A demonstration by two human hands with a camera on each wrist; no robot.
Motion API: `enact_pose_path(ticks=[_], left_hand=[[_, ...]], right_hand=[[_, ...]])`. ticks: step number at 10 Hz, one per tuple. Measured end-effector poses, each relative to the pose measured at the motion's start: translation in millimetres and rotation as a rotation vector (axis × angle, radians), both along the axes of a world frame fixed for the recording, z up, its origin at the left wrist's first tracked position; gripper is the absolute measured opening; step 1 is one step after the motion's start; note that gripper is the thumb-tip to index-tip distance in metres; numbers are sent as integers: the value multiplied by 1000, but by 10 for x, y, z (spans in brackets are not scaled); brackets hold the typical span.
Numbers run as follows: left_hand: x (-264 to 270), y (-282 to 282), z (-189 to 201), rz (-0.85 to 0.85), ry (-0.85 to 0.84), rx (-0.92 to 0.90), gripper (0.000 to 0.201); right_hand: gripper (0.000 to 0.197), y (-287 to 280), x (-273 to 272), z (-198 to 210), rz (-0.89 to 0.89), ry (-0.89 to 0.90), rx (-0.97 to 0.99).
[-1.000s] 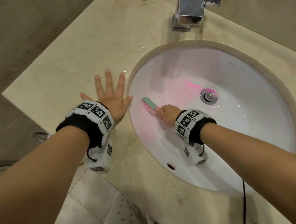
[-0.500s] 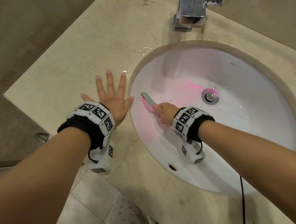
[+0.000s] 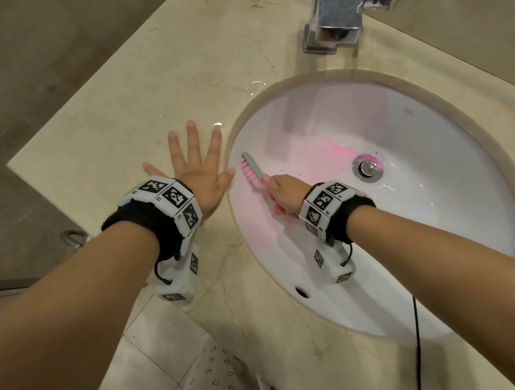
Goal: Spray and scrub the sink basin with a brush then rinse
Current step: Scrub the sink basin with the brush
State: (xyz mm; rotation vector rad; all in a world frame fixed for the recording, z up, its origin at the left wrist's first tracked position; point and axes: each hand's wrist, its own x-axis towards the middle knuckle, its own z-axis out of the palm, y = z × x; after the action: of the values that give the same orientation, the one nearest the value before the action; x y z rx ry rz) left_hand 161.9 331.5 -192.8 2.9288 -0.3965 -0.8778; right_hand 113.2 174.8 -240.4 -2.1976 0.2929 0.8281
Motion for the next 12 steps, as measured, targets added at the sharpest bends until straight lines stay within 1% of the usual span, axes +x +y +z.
enact_pose_path(ticks=[1, 2, 3, 4, 5, 6, 7, 8, 9, 10, 11, 12], left_hand=[[-2, 0, -10, 2, -5, -1, 63], [-8, -12, -4, 9, -7, -7, 63], [-4, -14, 9, 10, 2, 0, 63], [-3, -16, 19, 11, 11, 0, 63], [-1, -15, 27, 14, 14, -6, 64], [2, -12, 20, 10, 15, -6, 63], [4, -9, 10, 12, 11, -11, 63], [4, -14, 12, 14, 12, -8, 64], [10, -12, 11, 13, 14, -9, 64], [16, -9, 9, 12, 15, -12, 64], [11, -14, 7, 14, 15, -11, 64], [16, -11, 3, 16, 15, -13, 64]], right_hand=[[27, -26, -104, -41, 170, 93, -99], [37, -88, -94, -33, 115, 187, -252], [34, -72, 20, -19, 90, 110, -207], [40, -15, 38, -17, 76, 4, -72], [40, -42, -92, -55, 169, 39, -89], [26, -177, -159, -135, 141, 138, -231], [31, -250, -77, -100, 81, 144, -335], [27, -182, 21, -128, 163, 107, -288], [38, -114, -44, -144, 152, 78, -143], [37, -183, -113, -176, 190, 124, -182], [31, -267, -54, -166, -3, 153, -284], [31, -147, 82, -138, -42, 110, -197]])
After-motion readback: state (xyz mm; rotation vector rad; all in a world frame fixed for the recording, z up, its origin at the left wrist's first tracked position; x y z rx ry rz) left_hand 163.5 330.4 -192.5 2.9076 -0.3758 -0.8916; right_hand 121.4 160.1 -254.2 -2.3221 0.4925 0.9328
